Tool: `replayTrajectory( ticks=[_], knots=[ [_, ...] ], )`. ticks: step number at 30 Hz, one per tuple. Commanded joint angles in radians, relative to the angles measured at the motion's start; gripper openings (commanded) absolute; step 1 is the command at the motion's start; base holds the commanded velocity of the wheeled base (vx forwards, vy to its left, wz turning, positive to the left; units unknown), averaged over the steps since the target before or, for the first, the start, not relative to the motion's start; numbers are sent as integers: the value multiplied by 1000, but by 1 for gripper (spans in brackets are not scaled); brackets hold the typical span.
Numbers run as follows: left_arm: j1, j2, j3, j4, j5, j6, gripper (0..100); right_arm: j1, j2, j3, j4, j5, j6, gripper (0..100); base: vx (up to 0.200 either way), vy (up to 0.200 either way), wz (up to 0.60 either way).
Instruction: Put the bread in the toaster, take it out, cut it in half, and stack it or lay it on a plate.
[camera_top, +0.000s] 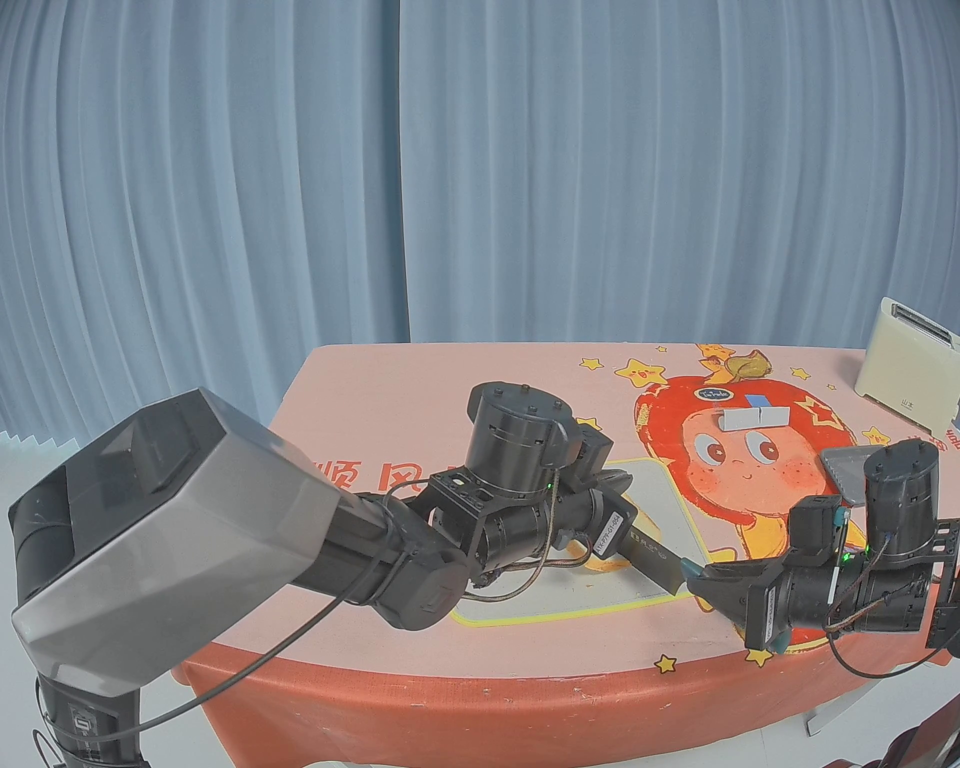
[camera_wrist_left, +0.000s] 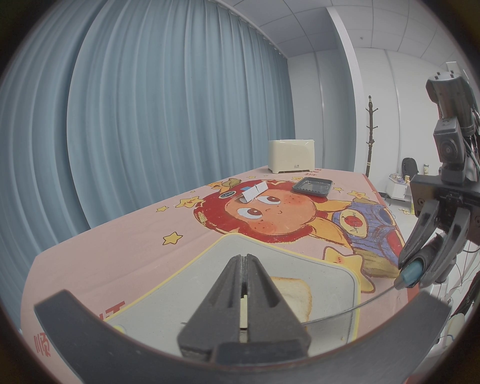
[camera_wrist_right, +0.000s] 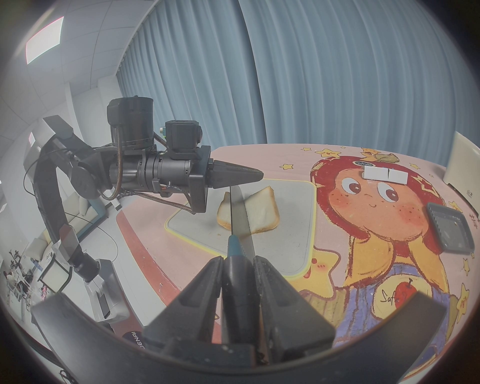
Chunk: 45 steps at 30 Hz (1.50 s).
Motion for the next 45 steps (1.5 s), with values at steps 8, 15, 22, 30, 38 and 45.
replayTrajectory(
  ticks=[8, 15, 22, 30, 38, 45],
  knots=[
    [-4, -82, -60, -5, 0, 1, 0, -1, -8, -14, -10, 0, 3, 0, 0, 0, 0],
    [-2, -85, -23, -5, 1, 11, 0, -1, -15, -18, -10, 0, 14, 0, 0, 0, 0],
    [-4, -43, 18, -6, 0, 40, 0, -1, -16, -21, -10, 0, 14, 0, 0, 0, 0],
    [-4, 7, 9, -6, 0, 47, 0, -2, -18, -20, -5, -2, 14, 0, 0, 0, 0],
    [1, 30, 18, -45, 0, 47, 0, -2, -13, -12, 7, -2, 14, 0, 0, 0, 0],
    [-1, 27, -2, -43, 0, 47, 0, -2, -7, -3, 9, -2, 14, 0, 0, 0, 0]
  ],
)
